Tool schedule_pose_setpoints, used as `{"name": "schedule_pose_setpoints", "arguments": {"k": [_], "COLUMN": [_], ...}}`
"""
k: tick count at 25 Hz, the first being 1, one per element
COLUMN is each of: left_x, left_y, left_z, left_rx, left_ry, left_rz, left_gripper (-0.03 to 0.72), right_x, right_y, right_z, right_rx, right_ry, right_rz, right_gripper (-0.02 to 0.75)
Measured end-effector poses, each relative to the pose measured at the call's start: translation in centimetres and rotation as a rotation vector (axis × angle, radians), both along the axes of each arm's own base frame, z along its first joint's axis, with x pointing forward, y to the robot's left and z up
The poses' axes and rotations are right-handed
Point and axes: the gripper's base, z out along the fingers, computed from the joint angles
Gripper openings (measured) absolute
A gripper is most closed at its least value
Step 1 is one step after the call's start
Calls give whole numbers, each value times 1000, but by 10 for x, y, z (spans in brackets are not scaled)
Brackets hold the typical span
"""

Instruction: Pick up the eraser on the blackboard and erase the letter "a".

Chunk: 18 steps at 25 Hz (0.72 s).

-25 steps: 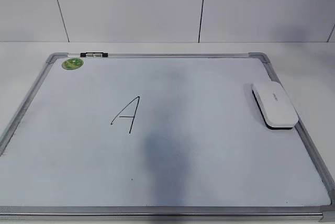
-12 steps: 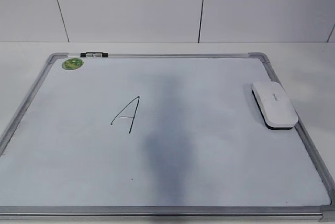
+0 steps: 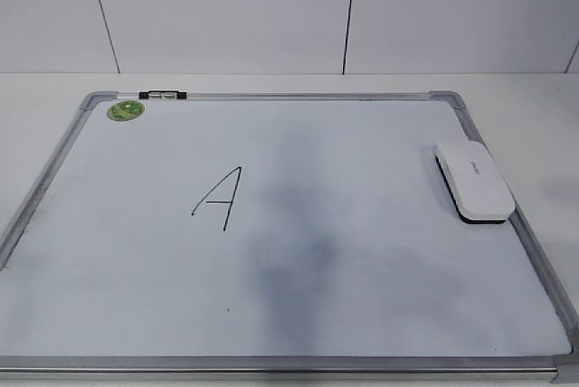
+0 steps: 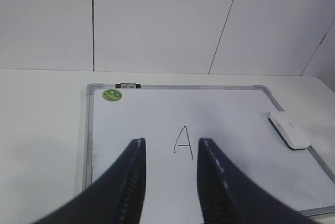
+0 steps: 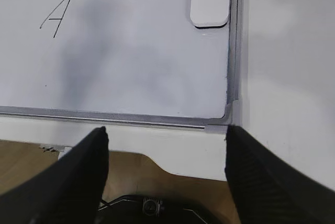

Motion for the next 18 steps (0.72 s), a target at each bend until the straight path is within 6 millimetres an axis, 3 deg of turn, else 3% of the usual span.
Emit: {"name": "schedule_pose_setpoints", "arguments": {"k": [4, 12, 18], "left_x": [-5, 18, 21], "left_y": [5, 14, 21], "left_z": [-25, -87, -127], "left_rx": [33, 93, 151], "left_ry": [16, 191, 254], "left_rz": [48, 103, 135], "left_gripper": [236, 236, 236], "right_x": [-13, -26, -29], "right_y": [-3, -10, -16], "right_z": [-13, -51, -78], "right_rx": [-15, -84, -147], "right_ry": [-28, -18, 7], "right_rz": [11, 6, -16], "right_gripper": [544, 544, 544]}}
